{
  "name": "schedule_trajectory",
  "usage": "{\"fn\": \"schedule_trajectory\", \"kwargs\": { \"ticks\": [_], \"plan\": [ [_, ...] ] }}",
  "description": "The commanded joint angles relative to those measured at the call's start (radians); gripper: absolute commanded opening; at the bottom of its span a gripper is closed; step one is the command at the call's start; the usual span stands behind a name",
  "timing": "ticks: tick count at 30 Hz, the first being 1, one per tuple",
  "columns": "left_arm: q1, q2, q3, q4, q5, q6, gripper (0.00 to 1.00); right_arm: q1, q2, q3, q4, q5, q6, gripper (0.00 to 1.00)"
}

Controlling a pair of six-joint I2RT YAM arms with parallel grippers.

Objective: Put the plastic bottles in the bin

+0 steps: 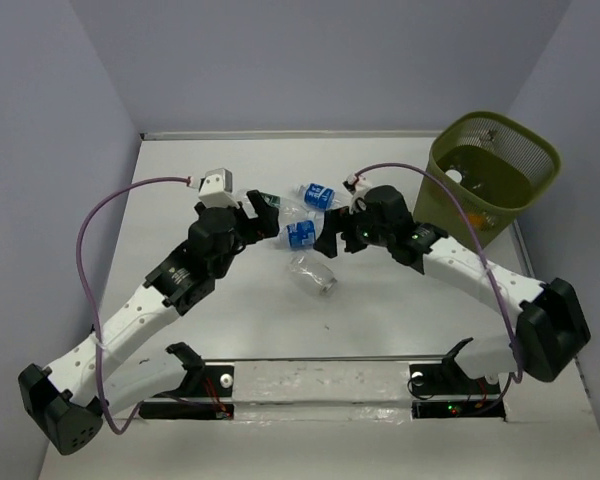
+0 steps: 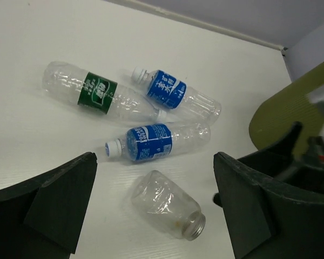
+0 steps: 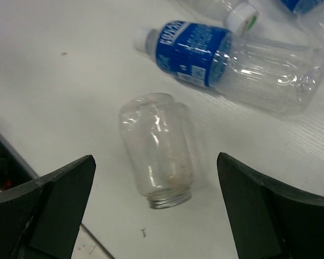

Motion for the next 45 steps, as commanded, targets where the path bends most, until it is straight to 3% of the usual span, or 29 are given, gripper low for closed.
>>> {"fn": "schedule_trajectory", "kwargs": {
  "ticks": [1,4,13,15,18,19,21,22,27,30,33,35,38,43,45],
  "plan": [
    [0.006,-0.093,0.067,-0.030,-0.014,0.127,0.99,0.022,0.156,0.068,-0.022,0.102,-0.119,1.00],
    [0.009,-0.130,0.009,-0.045,-0.069,0.181,0.99,0.080,0.248,0.077,-0.033,0.101,-0.158,1.00],
    [0.039,-0.192,-0.090,0.007,-0.021,0.241,0.99,0.249,0.374,0.051,0.066,0.133,-0.142,0.99],
    [0.046,-0.190,-0.090,0.004,-0.020,0.253,0.99,0.249,0.422,0.068,0.066,0.183,-0.134,0.93],
    [0.055,-0.207,-0.093,0.007,0.040,0.246,0.99,0.260,0.445,0.090,0.069,0.222,-0.125,0.74],
    [0.057,-0.216,-0.096,0.010,0.041,0.246,0.99,0.260,0.437,0.093,0.071,0.231,-0.123,0.73],
    [0.060,-0.237,-0.099,0.008,0.019,0.242,0.99,0.269,0.394,0.097,0.074,0.228,-0.114,0.56],
    [0.060,-0.241,-0.099,0.005,0.011,0.241,0.99,0.269,0.371,0.097,0.074,0.221,-0.106,0.53],
    [0.069,-0.239,-0.096,-0.008,-0.012,0.226,0.99,0.269,0.181,0.156,0.021,0.228,-0.108,0.52],
    [0.077,-0.238,-0.096,-0.010,-0.014,0.219,0.99,0.269,0.052,0.255,-0.018,0.462,-0.171,0.51],
    [0.082,-0.235,-0.096,-0.015,-0.012,0.215,0.99,0.205,-0.028,0.358,-0.018,0.639,-0.276,0.51],
    [0.083,-0.233,-0.096,-0.019,-0.024,0.213,0.99,0.084,-0.066,0.399,-0.016,0.906,-0.341,0.51],
    [0.085,-0.242,-0.098,-0.019,-0.038,0.209,0.99,-0.146,-0.142,0.360,-0.007,0.929,-0.315,0.50],
    [0.103,-0.230,-0.099,-0.012,-0.017,0.204,0.99,-0.378,-0.196,0.280,0.013,0.912,-0.254,0.49],
    [0.114,-0.207,-0.098,-0.012,-0.003,0.198,0.99,-0.458,-0.190,0.269,0.017,0.902,-0.232,0.59]
  ]
}}
